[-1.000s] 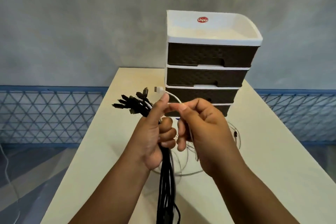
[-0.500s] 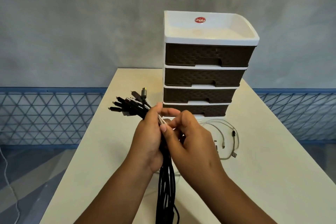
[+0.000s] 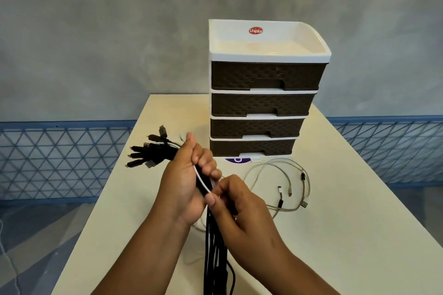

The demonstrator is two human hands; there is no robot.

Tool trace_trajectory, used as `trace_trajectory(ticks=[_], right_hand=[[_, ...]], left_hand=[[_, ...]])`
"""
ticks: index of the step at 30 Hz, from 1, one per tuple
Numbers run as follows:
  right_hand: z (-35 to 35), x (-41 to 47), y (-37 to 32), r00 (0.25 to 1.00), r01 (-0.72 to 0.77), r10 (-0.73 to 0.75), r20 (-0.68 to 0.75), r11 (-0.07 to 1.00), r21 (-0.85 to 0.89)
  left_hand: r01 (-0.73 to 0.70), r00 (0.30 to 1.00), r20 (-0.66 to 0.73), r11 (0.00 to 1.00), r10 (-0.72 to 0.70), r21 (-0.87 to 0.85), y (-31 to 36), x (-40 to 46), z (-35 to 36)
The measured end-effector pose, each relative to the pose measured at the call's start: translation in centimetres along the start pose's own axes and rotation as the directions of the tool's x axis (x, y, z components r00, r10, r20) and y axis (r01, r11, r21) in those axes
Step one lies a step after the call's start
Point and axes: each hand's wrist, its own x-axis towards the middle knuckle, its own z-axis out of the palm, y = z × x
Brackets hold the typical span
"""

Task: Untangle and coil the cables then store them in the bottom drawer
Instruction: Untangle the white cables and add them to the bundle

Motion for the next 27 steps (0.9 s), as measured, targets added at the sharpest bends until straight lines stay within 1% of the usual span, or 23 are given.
trace_trajectory(ticks=[3, 5, 6, 8, 9, 12, 14, 16, 18, 19, 20, 21, 24, 27], right_hand=[[-0.8, -1.5, 2.3, 0.996, -0.007, 0.012, 0.088, 0.998, -0.059], [-1.4, -2.3, 5.6, 0.990, -0.010, 0.033, 0.134, 0.986, -0.169], [-1.7, -2.6, 7.7, 0.991, -0.001, 0.034, 0.131, 0.969, -0.248], [-2.5, -2.9, 11.8, 0.995, -0.011, 0.043, 0.085, 0.937, -0.348], [-3.0, -2.7, 13.1, 0.997, -0.047, 0.068, 0.048, 0.937, -0.347], [-4.7, -0.7, 14.4, 0.992, -0.110, 0.078, -0.101, 0.925, -0.364], [-5.9, 1.1, 13.1, 0.977, -0.151, 0.085, -0.198, 0.923, -0.353], [-7.0, 2.8, 10.6, 0.962, -0.204, 0.136, -0.238, 0.935, -0.290], [-8.3, 4.0, 7.0, 0.955, -0.223, 0.193, -0.225, 0.968, -0.114], [-8.8, 4.5, 4.9, 0.960, -0.191, 0.183, -0.212, 0.982, -0.014], [-9.3, 4.8, 2.8, 0.969, -0.140, 0.146, -0.197, 0.989, 0.047], [-9.7, 5.2, 0.8, 0.980, -0.082, 0.092, -0.174, 0.994, 0.066], [-10.2, 6.1, -4.2, 0.992, 0.071, -0.062, -0.108, 0.994, 0.083], [-9.5, 6.8, -6.9, 0.985, 0.161, -0.158, -0.062, 0.985, 0.053]], left_hand=[[0.021, 0.997, 0.075, 0.989, -0.010, -0.145, 0.8, 0.2, -0.7], [0.062, 0.987, 0.162, 0.969, -0.024, -0.238, 1.9, 0.1, -1.3], [0.100, 0.971, 0.238, 0.951, -0.029, -0.292, 2.5, 0.2, -1.6], [0.183, 0.914, 0.406, 0.911, -0.018, -0.371, 3.4, 0.4, -2.3], [0.200, 0.893, 0.450, 0.906, -0.012, -0.372, 3.7, 0.5, -2.6], [0.226, 0.866, 0.500, 0.917, -0.035, -0.328, 3.8, 0.9, -3.3], [0.240, 0.862, 0.503, 0.919, -0.054, -0.312, 3.6, 0.8, -3.2], [0.203, 0.890, 0.453, 0.940, -0.061, -0.272, 3.5, 0.5, -3.0], [0.155, 0.923, 0.381, 0.961, -0.059, -0.227, 3.5, 0.1, -2.6], [0.142, 0.934, 0.352, 0.969, -0.063, -0.203, 3.5, -0.1, -2.4], [0.138, 0.941, 0.329, 0.975, -0.074, -0.176, 3.4, -0.2, -2.2], [0.137, 0.946, 0.312, 0.981, -0.088, -0.140, 3.2, -0.4, -1.9], [0.175, 0.937, 0.305, 0.985, -0.168, 0.006, 2.2, -1.0, -0.8], [0.230, 0.889, 0.361, 0.956, -0.283, 0.183, 1.1, -2.0, 0.4]])
